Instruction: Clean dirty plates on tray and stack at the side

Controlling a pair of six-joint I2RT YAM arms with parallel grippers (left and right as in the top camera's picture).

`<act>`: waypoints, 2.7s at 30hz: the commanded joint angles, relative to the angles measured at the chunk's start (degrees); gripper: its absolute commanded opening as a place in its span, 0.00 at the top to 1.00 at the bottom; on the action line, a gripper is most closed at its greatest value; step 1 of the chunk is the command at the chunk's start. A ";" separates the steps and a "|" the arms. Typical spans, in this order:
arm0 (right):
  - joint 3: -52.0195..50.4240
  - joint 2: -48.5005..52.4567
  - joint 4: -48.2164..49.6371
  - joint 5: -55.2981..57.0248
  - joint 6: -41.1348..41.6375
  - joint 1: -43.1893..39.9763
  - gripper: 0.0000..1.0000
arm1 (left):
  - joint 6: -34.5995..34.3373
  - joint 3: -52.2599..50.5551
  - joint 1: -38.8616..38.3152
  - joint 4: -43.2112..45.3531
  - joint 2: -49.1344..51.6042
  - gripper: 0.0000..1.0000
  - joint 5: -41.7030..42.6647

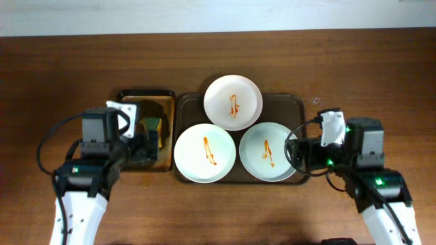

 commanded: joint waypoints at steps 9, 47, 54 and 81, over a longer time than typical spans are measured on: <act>1.29 2.10 0.04 -4.68 0.83 4.09 0.16 | -0.52 1.36 0.37 17.79 27.67 0.43 -2.86; 1.29 18.84 10.80 -3.48 7.80 24.00 0.88 | -2.84 2.97 -1.42 16.94 26.82 1.00 0.81; 1.29 29.35 18.86 5.42 26.86 32.72 0.85 | -2.86 2.97 -2.19 16.90 25.09 1.00 0.85; 1.29 41.97 24.35 9.27 46.14 34.38 0.88 | -28.00 2.67 -18.88 12.59 25.38 1.00 11.78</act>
